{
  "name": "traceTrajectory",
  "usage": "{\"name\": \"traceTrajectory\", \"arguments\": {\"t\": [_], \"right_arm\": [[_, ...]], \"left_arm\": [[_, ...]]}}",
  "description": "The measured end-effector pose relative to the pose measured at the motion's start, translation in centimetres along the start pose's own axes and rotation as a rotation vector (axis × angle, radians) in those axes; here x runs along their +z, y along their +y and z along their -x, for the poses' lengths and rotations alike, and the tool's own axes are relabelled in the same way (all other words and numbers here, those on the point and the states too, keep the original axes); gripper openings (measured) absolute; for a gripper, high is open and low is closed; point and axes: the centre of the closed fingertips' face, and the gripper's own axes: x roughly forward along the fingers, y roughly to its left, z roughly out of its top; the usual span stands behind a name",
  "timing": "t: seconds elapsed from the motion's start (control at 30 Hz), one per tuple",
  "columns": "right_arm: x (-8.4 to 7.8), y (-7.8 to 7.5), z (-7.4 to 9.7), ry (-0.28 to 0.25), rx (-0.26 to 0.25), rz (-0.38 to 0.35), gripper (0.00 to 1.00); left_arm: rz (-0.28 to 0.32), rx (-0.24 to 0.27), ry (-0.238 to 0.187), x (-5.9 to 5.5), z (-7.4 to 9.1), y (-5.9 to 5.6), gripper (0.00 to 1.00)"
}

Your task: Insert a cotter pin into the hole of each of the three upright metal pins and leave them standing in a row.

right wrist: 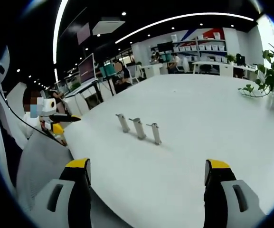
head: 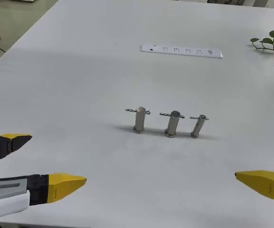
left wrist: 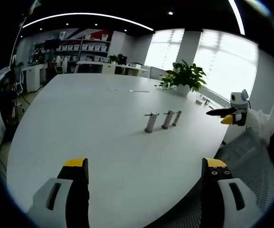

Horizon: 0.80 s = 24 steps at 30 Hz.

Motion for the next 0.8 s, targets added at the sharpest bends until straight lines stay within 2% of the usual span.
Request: {"name": "traceTrajectory", "arguments": {"t": [0.2, 0.8], "right_arm": [[-0.03, -0.24, 0.06, 0.015, -0.014, -0.004, 0.98], [0.18, -0.54, 0.29, 0.040, -0.047, 0.009, 0.96]], "left_arm": [[0.009, 0.014, -0.009, 0.26, 0.10, 0.11, 0.98], [-0.003, 0.015, 0.016, 0.27, 0.00, 0.02, 0.96]]}}
